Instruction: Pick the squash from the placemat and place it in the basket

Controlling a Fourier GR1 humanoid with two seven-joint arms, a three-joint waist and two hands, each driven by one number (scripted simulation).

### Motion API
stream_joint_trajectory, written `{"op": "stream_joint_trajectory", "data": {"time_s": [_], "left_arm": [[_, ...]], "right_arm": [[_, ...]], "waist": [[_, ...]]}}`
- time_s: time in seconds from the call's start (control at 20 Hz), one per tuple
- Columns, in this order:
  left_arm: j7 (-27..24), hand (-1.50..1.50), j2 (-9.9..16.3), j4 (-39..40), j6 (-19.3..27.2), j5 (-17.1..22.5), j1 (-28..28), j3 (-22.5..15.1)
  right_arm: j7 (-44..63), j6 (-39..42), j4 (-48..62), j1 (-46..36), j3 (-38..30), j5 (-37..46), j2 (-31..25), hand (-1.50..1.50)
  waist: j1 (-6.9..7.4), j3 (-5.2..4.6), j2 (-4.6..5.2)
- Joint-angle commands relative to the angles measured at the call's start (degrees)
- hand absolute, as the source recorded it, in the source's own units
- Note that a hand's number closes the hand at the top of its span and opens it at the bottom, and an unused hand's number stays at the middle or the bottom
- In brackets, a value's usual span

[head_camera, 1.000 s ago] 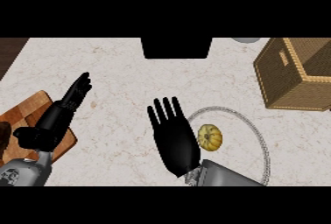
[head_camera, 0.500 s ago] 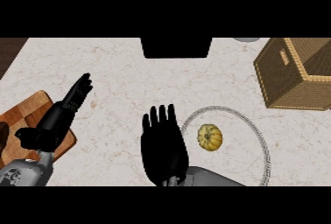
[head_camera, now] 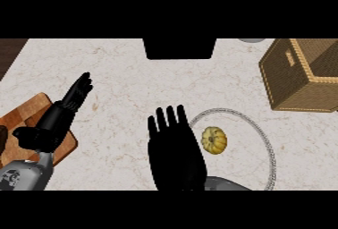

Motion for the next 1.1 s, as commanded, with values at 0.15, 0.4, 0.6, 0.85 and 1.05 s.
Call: {"op": "stream_joint_trajectory", "data": {"time_s": [0.15,0.4,0.6,0.85,1.05], "left_arm": [[-2.31,0.0,-0.86,2.5,-1.47,-1.28,-0.63,1.33],[1.76,0.0,-0.52,0.11,-3.56,-0.35,-1.71,3.21],[2.19,0.0,-3.46,-0.23,-2.33,-3.41,-1.04,2.37],[1.68,0.0,-4.57,-2.72,-3.52,-4.35,2.06,2.63],[5.09,0.0,-4.19,-7.61,-3.96,-4.92,3.64,3.81]], "right_arm": [[8.19,4.4,-2.19,3.27,-1.73,4.33,1.69,-1.5],[3.7,-0.62,-4.35,9.9,1.06,9.49,-0.89,-1.5],[-3.66,-5.57,-0.12,9.93,-1.56,12.5,-4.25,-1.5],[-9.47,-11.29,0.22,13.67,0.29,17.14,-9.82,-1.5],[-14.6,-14.41,1.68,14.92,-1.82,18.6,-11.98,-1.5]], "waist": [[0.41,0.09,0.55],[0.69,0.14,0.58],[0.85,0.15,0.64],[0.94,0.16,0.6],[1.09,0.16,0.57]]}}
